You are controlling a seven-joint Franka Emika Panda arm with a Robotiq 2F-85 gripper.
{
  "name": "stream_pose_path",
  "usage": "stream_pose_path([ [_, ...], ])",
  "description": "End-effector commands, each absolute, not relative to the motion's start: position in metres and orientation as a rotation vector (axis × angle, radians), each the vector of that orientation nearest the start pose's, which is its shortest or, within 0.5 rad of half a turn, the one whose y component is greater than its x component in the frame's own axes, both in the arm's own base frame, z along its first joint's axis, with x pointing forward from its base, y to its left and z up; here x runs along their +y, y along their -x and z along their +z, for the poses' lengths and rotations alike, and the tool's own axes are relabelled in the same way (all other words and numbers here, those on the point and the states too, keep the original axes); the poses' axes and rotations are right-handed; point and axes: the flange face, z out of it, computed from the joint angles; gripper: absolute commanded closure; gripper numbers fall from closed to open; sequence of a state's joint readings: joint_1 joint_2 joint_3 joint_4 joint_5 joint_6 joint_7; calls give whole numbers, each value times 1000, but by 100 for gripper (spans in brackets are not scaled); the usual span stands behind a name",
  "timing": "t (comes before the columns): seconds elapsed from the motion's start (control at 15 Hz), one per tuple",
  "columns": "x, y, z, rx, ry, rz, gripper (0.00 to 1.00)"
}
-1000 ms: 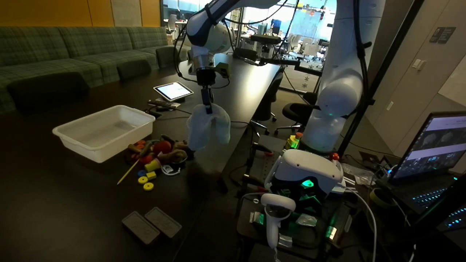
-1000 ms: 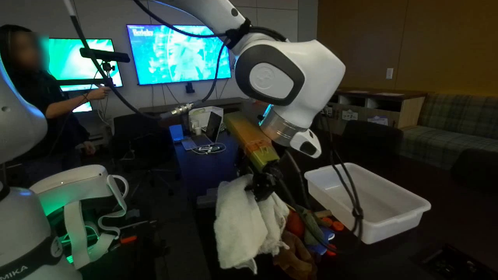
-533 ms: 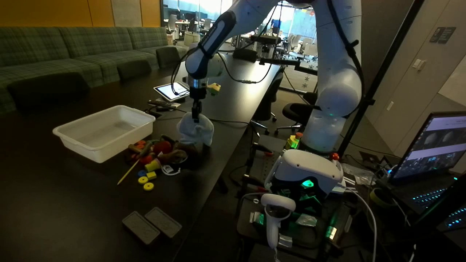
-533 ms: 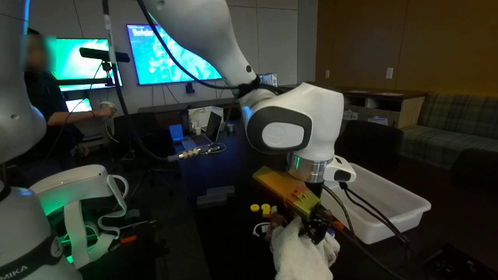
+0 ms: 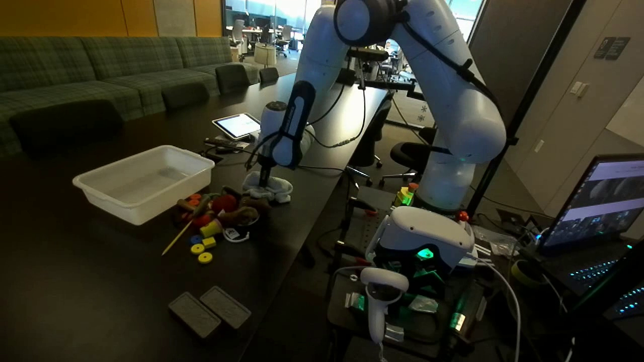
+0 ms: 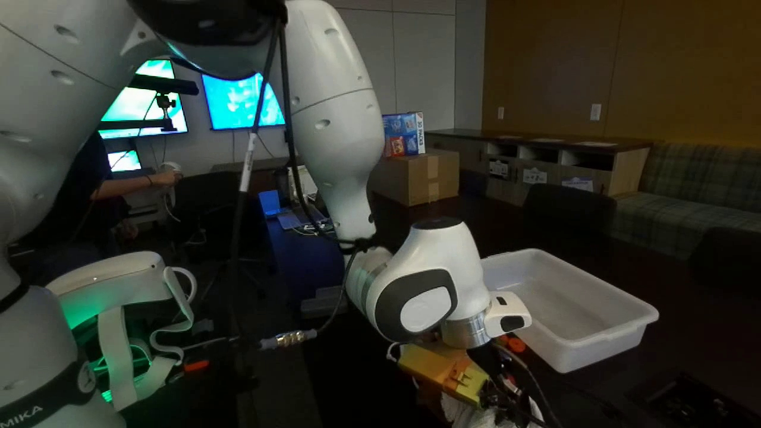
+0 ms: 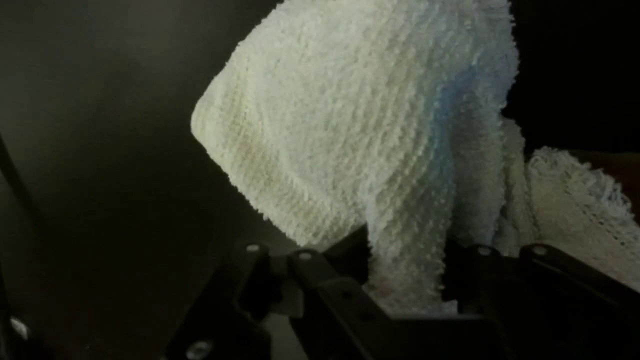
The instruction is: Use the white towel to move the objects to the left, then put the towel in the bowl
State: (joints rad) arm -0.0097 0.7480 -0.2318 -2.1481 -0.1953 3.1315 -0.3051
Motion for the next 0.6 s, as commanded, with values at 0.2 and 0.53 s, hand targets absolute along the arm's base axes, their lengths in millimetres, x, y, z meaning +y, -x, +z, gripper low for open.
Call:
stream_pose_path([
  [0.2,-35,-540,50,-473,3448,-272,85],
  [0.53,73,-527,48,-365,3447,-103,85],
])
